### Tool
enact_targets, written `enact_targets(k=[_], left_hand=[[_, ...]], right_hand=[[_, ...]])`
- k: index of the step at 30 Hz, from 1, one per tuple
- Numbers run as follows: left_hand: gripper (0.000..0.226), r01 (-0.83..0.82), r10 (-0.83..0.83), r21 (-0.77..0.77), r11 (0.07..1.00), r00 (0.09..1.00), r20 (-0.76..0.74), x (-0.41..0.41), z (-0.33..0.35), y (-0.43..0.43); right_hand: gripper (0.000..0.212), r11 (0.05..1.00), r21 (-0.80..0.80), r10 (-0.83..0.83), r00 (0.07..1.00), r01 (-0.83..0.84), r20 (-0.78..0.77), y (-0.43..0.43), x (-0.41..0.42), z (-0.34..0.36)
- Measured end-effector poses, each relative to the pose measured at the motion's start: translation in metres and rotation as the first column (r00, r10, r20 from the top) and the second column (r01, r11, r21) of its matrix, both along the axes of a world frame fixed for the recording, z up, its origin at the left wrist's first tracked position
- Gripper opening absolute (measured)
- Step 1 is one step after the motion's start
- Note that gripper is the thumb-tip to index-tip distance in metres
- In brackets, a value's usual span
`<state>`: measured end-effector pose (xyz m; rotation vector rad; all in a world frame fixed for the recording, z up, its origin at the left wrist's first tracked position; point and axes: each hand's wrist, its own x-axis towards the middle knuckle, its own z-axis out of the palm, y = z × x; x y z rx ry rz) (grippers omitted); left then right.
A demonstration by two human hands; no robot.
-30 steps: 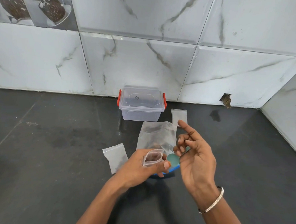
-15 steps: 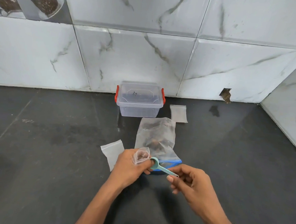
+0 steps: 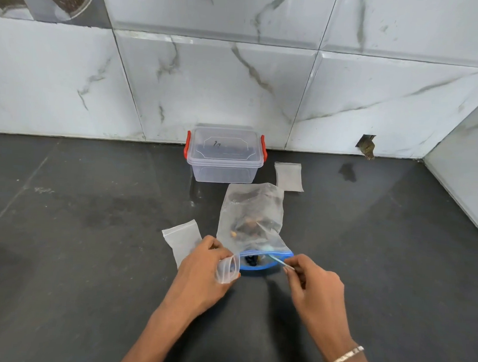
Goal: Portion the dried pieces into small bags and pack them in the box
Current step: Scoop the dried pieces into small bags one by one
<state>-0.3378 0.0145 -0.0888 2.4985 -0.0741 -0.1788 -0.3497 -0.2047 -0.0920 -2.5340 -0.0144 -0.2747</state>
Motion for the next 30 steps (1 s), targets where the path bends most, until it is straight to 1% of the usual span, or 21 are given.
enact_targets(k=[2, 4, 6, 7, 9, 11, 13, 15, 17, 19, 20, 22, 23, 25, 28, 30], left_hand=[[0.030, -0.004, 0.004, 0.003, 1.000, 1.000, -0.009, 0.001, -0.003, -0.003], [0.034, 0.012, -0.011, 0.029, 1.000, 1.000, -0.017, 0.005, -0.006, -0.005], [0.037, 0.028, -0.028, 0.055, 0.998, 1.000, 0.006, 0.007, -0.004, -0.007], [0.038, 0.024, -0.024, 0.038, 0.999, 1.000, 0.018, 0.008, -0.004, -0.006], [0.039, -0.013, 0.015, -0.067, 0.998, 1.000, 0.026, 0.009, -0.007, -0.005], [0.039, -0.056, 0.062, -0.187, 0.981, 0.998, 0.027, 0.009, -0.012, -0.002], [0.037, -0.093, 0.103, -0.312, 0.946, 0.995, 0.015, 0.008, -0.019, -0.002], [0.034, -0.133, 0.145, -0.426, 0.895, 0.989, -0.004, 0.007, -0.024, -0.003], [0.035, -0.179, 0.185, -0.546, 0.819, 0.982, -0.043, 0.007, -0.028, -0.006], [0.037, -0.235, 0.223, -0.666, 0.708, 0.969, -0.104, 0.006, -0.026, -0.011], [0.035, -0.258, 0.243, -0.706, 0.660, 0.962, -0.124, 0.006, -0.025, -0.014], [0.032, -0.285, 0.264, -0.752, 0.595, 0.952, -0.153, 0.006, -0.026, -0.020], [0.032, -0.292, 0.254, -0.775, 0.560, 0.951, -0.174, 0.006, -0.028, -0.022], [0.032, -0.314, 0.230, -0.837, 0.449, 0.945, -0.231, 0.007, -0.032, -0.028], [0.032, -0.373, 0.252, -0.888, 0.270, 0.917, -0.309, 0.009, -0.036, -0.031], [0.031, -0.394, 0.251, -0.901, 0.183, 0.904, -0.345, 0.011, -0.035, -0.030]], right_hand=[[0.013, 0.997, -0.071, 0.010, 0.998, -0.006, 0.068, 0.012, 0.004, -0.004], [0.021, 0.987, -0.157, 0.039, 0.991, -0.019, 0.125, 0.022, 0.009, -0.008], [0.030, 0.968, -0.249, 0.080, 0.986, -0.041, 0.148, 0.027, 0.013, -0.010], [0.032, 0.960, -0.277, 0.093, 0.983, -0.046, 0.157, 0.028, 0.015, -0.012], [0.028, 0.955, -0.292, 0.104, 0.981, -0.052, 0.165, 0.026, 0.017, -0.016], [0.019, 0.961, -0.271, 0.098, 0.982, -0.052, 0.161, 0.022, 0.016, -0.020], [0.010, 0.974, -0.221, 0.092, 0.985, -0.058, 0.147, 0.018, 0.013, -0.023], [0.006, 0.985, -0.155, 0.090, 0.988, -0.071, 0.122, 0.014, 0.011, -0.025], [0.008, 0.995, -0.069, 0.079, 0.995, -0.075, 0.062, 0.009, 0.010, -0.027], [0.008, 0.998, 0.018, 0.059, 0.998, -0.058, -0.024, 0.008, 0.009, -0.028], [0.007, 0.997, 0.061, 0.051, 0.997, -0.047, -0.066, 0.009, 0.007, -0.028], [0.007, 0.982, 0.189, 0.042, 0.988, -0.014, -0.146, 0.014, 0.004, -0.026], [0.008, 0.963, 0.268, 0.038, 0.981, 0.015, -0.190, 0.016, 0.003, -0.025], [0.009, 0.917, 0.392, 0.034, 0.962, 0.078, -0.271, 0.020, 0.001, -0.023], [0.009, 0.851, 0.500, 0.024, 0.938, 0.162, -0.345, 0.024, -0.001, -0.022], [0.008, 0.800, 0.558, 0.013, 0.922, 0.223, -0.387, 0.026, -0.002, -0.021]])
